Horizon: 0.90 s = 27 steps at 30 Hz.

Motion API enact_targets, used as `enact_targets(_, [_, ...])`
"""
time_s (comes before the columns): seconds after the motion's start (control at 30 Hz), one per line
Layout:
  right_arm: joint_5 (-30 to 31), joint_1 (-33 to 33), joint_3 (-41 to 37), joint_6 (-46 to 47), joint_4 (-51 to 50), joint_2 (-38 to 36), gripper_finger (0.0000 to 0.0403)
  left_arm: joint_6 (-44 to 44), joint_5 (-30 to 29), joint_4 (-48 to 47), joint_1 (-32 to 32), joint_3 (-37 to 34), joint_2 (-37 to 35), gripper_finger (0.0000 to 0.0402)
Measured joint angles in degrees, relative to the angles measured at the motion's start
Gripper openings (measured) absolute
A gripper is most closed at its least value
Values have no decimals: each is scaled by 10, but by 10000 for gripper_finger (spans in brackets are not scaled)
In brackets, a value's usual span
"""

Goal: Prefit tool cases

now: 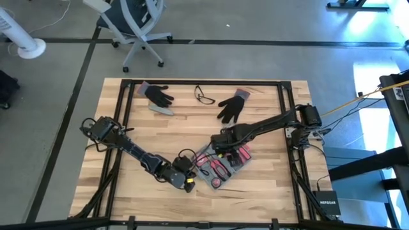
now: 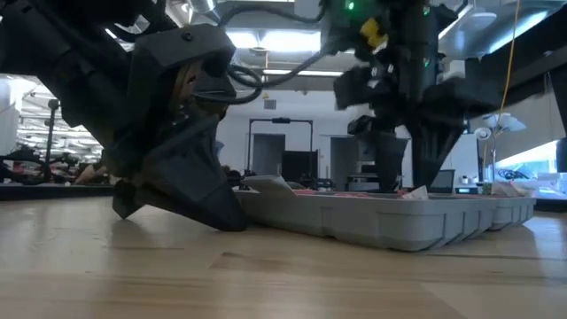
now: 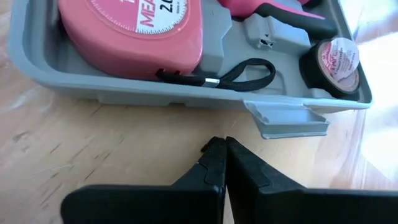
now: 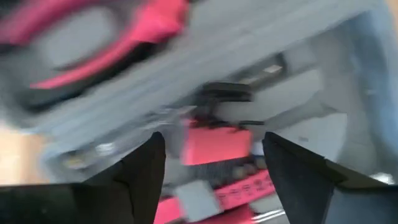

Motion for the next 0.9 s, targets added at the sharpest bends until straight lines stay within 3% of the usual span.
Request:
enact_targets(0.37, [23,0,-1,-7,19,45,228,5,-7,-2,1,0,0,0])
enact_targets(0.6, [77,15,-2,-3,32,74,142,22,-9,2,1,-1,1,0])
enact_targets(0.9, [100,25,16,18,17,79,142,16,-10,2,1,-1,1,0])
